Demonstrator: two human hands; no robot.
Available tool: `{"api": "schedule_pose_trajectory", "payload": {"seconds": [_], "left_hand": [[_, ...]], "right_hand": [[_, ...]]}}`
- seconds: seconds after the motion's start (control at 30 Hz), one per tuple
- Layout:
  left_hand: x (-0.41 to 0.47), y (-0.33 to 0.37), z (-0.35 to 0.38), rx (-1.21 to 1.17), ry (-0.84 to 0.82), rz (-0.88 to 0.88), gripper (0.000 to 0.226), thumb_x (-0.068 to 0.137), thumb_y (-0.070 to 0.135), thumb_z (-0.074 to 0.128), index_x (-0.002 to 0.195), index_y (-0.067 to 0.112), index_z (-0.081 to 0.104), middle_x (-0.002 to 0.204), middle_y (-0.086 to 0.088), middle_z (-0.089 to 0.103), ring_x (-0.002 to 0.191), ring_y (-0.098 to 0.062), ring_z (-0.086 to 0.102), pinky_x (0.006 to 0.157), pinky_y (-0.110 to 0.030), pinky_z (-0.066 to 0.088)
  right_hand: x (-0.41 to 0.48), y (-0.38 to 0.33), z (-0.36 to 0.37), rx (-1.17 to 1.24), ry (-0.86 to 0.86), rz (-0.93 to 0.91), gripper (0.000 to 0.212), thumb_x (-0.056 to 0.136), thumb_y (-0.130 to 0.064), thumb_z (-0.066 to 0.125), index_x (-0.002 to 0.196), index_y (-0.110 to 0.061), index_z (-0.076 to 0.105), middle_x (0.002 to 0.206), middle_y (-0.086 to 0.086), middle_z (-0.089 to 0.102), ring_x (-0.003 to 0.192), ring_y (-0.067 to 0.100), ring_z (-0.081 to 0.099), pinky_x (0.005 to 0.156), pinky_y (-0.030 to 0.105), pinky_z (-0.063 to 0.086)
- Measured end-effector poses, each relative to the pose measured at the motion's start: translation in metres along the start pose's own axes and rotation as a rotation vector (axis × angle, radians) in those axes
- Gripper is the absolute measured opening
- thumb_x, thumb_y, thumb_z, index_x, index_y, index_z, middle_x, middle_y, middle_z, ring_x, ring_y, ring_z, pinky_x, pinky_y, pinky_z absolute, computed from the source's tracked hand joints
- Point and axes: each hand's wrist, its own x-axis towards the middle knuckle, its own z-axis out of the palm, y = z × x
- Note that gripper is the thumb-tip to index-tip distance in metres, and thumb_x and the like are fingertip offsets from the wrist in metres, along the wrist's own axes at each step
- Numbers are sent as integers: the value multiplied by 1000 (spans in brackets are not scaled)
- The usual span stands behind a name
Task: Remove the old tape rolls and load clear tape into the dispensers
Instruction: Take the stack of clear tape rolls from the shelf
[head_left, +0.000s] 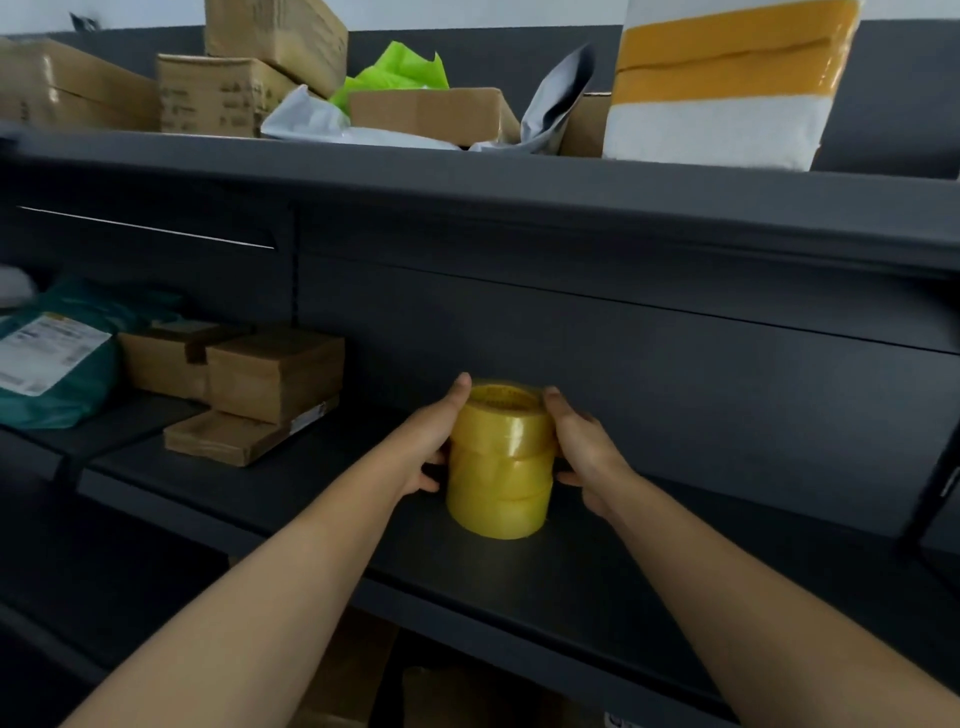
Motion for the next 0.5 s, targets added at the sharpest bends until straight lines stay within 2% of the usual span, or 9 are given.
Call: {"api": "schedule_pose_trajectory", "payload": {"seconds": [0.1, 0.2, 0.3, 0.37, 0.5], "left_hand": [[-2, -1, 2, -92, -41, -71, 84, 82, 77, 35, 150, 28, 24, 154, -14, 30, 138, -38, 31, 106, -62, 30], [-7, -1, 4, -141, -52, -76, 75, 88, 70, 38, 148, 26, 28, 152, -17, 32, 136, -41, 33, 103, -63, 32], [-13, -1, 8, -161, -54, 14, 66, 92, 61, 40, 147, 26, 29, 151, -13, 34, 136, -38, 33, 103, -60, 32], [-16, -5, 11, -190, -59, 102, 54, 96, 52, 40, 143, 26, 35, 148, -9, 39, 133, -30, 38, 106, -55, 32], [-21, -19, 16, -217, -136, 315, 23, 99, 33, 42, 118, 28, 52, 132, 1, 54, 121, -13, 48, 114, -45, 29]], "right_hand": [[0, -2, 0, 36, -118, 177, 75, 92, -70, 30, 151, -24, 28, 152, 11, 37, 137, 32, 37, 109, 55, 29], [-3, -2, -2, 70, -178, 219, 66, 93, -67, 30, 142, -25, 40, 144, 15, 46, 129, 36, 45, 99, 59, 38], [-5, -1, -6, 125, -156, 156, 57, 95, -59, 30, 141, -25, 42, 140, 14, 49, 128, 36, 46, 99, 59, 38], [-9, 1, -7, 187, -130, 86, 51, 96, -50, 32, 138, -24, 45, 132, 9, 53, 125, 33, 48, 104, 56, 38], [-18, 12, -9, 300, -112, -56, 50, 87, -34, 43, 132, -15, 51, 129, 12, 59, 116, 25, 55, 103, 45, 42]]}}
